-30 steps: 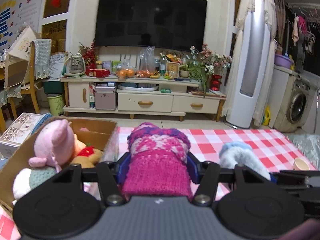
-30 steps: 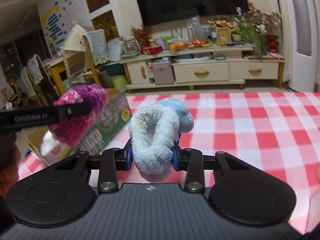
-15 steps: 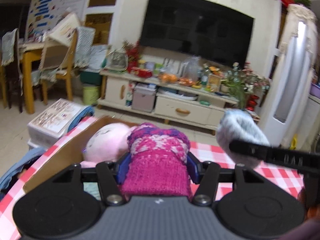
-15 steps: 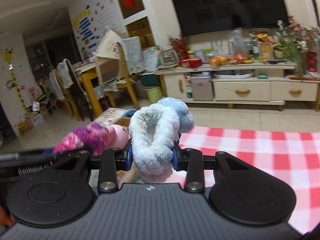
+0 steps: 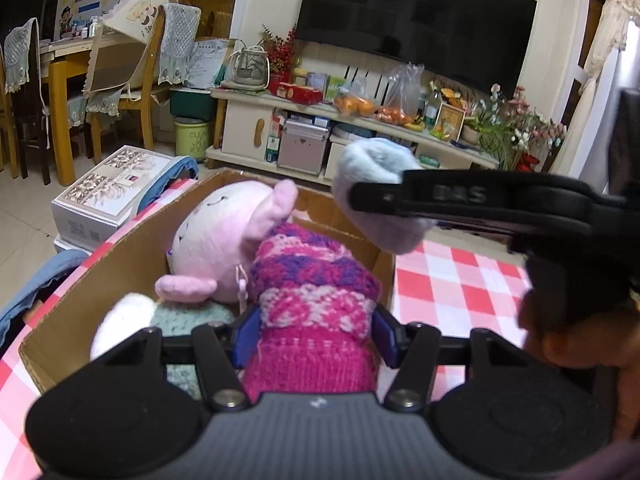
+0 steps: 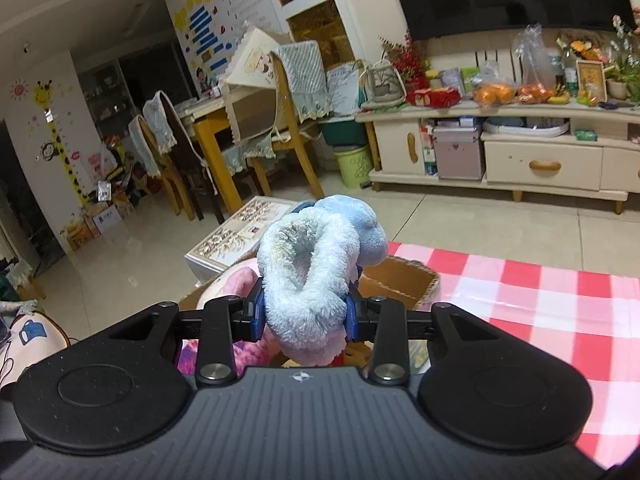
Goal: Organize soft objects
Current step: 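Open both tools over the box to drop the sock roll and blue ring, then withdraw both open tools from the box back over the table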
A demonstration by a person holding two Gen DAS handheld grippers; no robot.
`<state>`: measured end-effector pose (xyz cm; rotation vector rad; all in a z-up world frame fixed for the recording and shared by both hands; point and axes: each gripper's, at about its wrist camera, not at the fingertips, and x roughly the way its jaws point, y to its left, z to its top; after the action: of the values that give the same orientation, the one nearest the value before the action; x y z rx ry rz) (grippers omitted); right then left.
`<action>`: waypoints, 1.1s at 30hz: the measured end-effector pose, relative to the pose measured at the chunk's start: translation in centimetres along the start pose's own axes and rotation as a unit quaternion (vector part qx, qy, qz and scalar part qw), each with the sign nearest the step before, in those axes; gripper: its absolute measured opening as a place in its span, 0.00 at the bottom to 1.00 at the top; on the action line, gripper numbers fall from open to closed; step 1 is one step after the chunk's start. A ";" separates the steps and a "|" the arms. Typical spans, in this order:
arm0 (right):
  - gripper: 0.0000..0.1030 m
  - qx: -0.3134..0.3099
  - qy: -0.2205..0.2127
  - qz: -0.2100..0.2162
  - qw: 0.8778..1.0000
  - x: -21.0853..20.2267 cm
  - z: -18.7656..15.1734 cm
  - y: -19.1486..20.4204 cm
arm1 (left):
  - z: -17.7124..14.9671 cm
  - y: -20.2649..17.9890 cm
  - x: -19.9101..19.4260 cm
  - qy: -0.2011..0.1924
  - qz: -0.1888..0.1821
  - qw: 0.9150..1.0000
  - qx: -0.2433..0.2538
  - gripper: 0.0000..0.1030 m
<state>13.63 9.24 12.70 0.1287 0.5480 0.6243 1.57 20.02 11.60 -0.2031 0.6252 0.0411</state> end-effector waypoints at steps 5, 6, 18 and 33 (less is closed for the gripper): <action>0.80 -0.004 0.021 -0.023 1.000 1.9 -0.5 -0.3 | -0.1 -0.2 -0.3 0.001 0.000 1.000 0.003 0.63; 0.86 -0.001 0.015 -0.027 1.000 1.6 -0.5 -0.2 | -0.1 -0.1 -0.5 -0.003 -0.001 1.000 0.006 0.68; 0.98 0.072 -0.064 -0.093 0.991 -6.4 -2.3 -2.6 | -1.0 -0.1 -3.0 -0.100 0.056 0.992 0.048 0.96; 0.98 0.101 -0.047 -0.161 0.981 -16.2 -11.4 -4.6 | -3.1 -2.8 -1.3 -0.160 0.065 0.985 0.000 0.94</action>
<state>-0.89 -4.47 8.96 0.2548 0.5259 0.2442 -0.98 16.67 10.45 -0.1505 0.3179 0.1958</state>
